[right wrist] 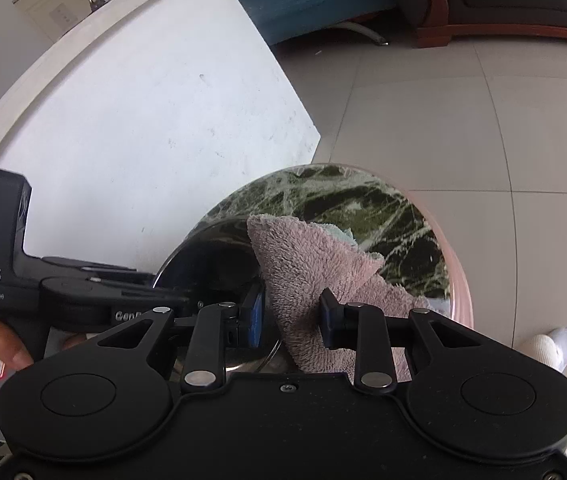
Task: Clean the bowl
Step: 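Wipe the towel down the bowl's outer side with the right gripper, then open the right gripper, releasing the towel against the bowl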
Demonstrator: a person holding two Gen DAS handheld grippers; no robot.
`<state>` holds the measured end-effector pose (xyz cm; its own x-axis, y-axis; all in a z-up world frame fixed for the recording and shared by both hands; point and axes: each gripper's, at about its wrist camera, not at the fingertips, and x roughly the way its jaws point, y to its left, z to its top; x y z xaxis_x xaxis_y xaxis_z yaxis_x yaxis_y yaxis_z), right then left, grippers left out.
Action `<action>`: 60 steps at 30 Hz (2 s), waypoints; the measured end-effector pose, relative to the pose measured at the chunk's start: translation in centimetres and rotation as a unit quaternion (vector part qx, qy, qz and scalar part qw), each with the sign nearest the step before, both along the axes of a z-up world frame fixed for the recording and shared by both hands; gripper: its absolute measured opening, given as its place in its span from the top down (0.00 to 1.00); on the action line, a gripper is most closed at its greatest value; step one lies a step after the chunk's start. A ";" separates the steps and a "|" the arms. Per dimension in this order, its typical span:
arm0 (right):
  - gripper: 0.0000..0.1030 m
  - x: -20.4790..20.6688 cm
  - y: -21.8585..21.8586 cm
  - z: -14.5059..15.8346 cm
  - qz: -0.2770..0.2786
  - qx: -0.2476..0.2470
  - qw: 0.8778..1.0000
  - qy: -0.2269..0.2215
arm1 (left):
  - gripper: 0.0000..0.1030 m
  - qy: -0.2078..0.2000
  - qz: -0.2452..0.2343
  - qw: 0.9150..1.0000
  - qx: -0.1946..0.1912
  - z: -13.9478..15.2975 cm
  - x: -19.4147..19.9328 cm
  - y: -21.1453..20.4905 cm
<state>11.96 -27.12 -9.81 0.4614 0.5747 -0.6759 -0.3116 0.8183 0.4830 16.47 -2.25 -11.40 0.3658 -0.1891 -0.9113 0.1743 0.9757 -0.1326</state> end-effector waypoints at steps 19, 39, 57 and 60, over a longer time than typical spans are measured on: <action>0.73 -1.4 -0.4 -0.5 0.003 -0.003 1.000 0.009 | 0.70 -0.003 0.002 1.000 0.004 0.0 0.0 -0.3; 0.73 -1.7 -0.2 -0.6 -0.012 0.001 1.000 0.012 | 0.69 -0.007 0.030 0.999 -0.005 -0.1 -1.0 0.0; 0.73 1.7 2.2 -0.1 0.039 -0.029 0.999 -0.022 | 0.78 0.016 0.046 0.998 -0.038 0.8 1.2 2.3; 0.73 1.8 2.1 0.0 0.038 -0.025 0.999 -0.023 | 0.79 0.020 0.048 0.998 -0.037 0.7 0.4 2.2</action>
<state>13.72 -25.04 -9.77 0.4490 0.5748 -0.6841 -0.3943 0.8145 0.4255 16.88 -0.07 -10.71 0.3484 -0.2224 -0.9106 0.0726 0.9749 -0.2104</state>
